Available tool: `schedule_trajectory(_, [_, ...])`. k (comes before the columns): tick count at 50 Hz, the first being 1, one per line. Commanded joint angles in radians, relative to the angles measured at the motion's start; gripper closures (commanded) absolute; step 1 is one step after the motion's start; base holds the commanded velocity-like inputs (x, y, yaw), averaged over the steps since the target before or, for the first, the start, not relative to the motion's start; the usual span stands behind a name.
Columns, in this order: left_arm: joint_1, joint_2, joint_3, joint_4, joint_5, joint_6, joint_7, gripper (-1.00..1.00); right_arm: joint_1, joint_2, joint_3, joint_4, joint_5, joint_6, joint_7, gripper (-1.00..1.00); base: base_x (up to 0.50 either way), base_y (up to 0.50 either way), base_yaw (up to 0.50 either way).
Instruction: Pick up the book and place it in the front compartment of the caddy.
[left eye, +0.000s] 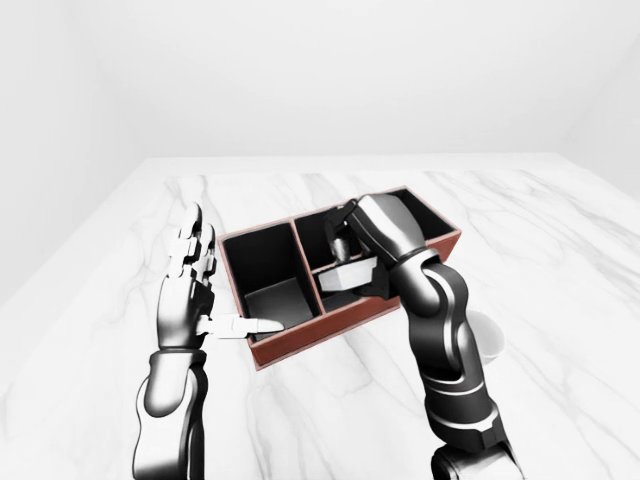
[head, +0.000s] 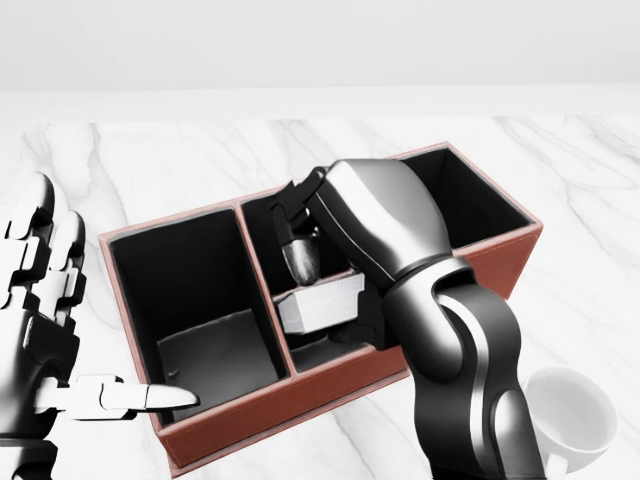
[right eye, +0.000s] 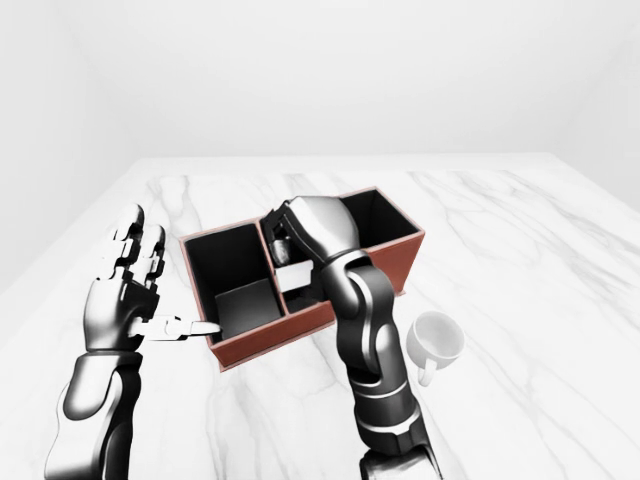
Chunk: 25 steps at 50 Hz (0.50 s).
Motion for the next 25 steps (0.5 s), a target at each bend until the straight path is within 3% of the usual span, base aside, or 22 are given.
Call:
schedule_trajectory(1, [-0.002,0.001,0.002,0.001,-0.002,0.000,-0.001,-1.00,-0.058,-0.002,-0.012,0.063,-0.005,0.000,-0.051,1.00,0.00,0.00,0.00])
schedule_trajectory(25, [-0.002,0.001,0.001,0.009,0.001,0.000,-0.003,-1.00,-0.145,-0.010,-0.024,0.191,0.011,0.000,-0.101,1.00,0.00,0.00,0.00])
